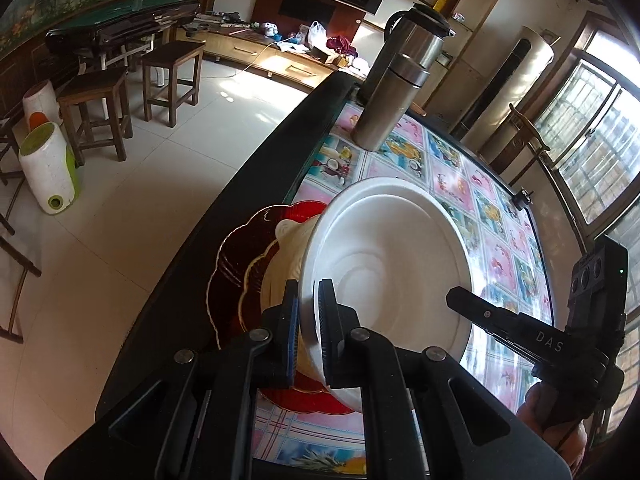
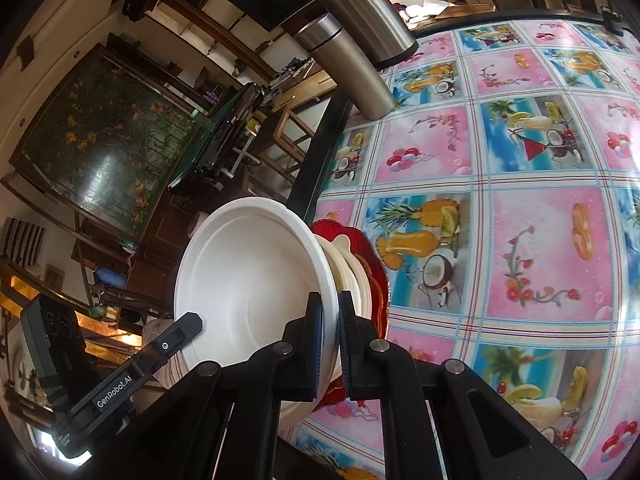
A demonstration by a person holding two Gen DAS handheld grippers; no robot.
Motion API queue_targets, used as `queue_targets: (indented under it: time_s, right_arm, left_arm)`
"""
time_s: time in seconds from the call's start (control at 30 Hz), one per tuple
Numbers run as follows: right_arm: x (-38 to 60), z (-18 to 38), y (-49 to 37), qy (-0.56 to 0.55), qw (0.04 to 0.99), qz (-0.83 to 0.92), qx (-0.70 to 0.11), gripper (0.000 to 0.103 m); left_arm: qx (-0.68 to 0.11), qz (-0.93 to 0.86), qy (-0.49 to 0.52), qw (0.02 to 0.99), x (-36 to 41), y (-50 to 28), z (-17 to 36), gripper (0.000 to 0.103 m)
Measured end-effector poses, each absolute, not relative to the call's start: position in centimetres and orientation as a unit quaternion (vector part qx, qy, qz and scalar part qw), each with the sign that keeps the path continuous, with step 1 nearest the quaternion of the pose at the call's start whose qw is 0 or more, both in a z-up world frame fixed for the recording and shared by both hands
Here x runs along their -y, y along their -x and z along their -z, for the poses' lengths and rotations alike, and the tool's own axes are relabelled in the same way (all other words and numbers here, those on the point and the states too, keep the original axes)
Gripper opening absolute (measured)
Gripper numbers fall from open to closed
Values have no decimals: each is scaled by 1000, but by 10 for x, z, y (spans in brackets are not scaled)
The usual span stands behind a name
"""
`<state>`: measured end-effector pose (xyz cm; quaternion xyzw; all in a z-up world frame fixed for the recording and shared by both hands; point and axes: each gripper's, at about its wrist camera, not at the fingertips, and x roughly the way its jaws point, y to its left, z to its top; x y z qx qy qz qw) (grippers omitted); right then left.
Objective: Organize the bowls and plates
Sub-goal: 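Lower the white plate and white bowl onto the stack with both tools, then open both tools and pull away from the stack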
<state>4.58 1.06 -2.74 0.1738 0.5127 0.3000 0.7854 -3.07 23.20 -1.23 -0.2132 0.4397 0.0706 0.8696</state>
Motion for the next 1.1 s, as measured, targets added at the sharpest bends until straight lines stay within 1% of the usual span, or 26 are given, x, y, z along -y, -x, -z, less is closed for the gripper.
queue_targets:
  time_s: [0.13, 0.27, 0.3, 0.47, 0.57, 0.63, 0.8, 0.9, 0.97, 1.0, 1.03, 1.07, 1.1]
  right_arm:
    - [-22, 39, -48, -161, 788, -289, -519, 8]
    - [-22, 47, -49, -162, 787, -286, -521, 9]
    - [-23, 46, -49, -156, 791, -282, -521, 12]
    - [-24, 49, -48, -156, 790, -283, -521, 12]
    - [-18, 44, -44, -150, 804, -275, -504, 12]
    - [-9, 44, -43, -163, 799, -280, -506, 12]
    - [27, 43, -43, -184, 803, -271, -498, 12]
    - [54, 46, -43, -202, 804, -260, -495, 13]
    - [72, 47, -41, -206, 808, -253, -491, 13]
    - [81, 47, -40, -205, 811, -248, -488, 13]
    - [91, 47, -38, -202, 817, -240, -484, 13]
    - [102, 47, -35, -198, 824, -230, -479, 13]
    - [113, 48, -32, -196, 830, -218, -474, 14]
  left_arm:
    - [-457, -75, 214, 860, -237, 25, 29, 7]
    - [-451, -91, 212, 862, -240, 28, 28, 7]
    - [-449, -95, 211, 863, -241, 31, 27, 7]
    - [-443, -104, 196, 868, -239, 35, 20, 8]
    - [-458, -123, 150, 868, -227, 29, 23, 9]
    - [-453, -142, 112, 873, -217, 29, 20, 9]
    - [-386, -213, 21, 898, -189, 42, -11, 9]
    - [-343, -250, -21, 905, -171, 51, -28, 17]
    - [-317, -244, -32, 916, -156, 59, -39, 30]
    - [-309, -223, -33, 924, -145, 62, -43, 49]
    - [-304, -203, -34, 930, -133, 64, -45, 66]
    - [-296, -186, -38, 936, -120, 67, -46, 71]
    - [-289, -170, -45, 941, -106, 68, -46, 72]
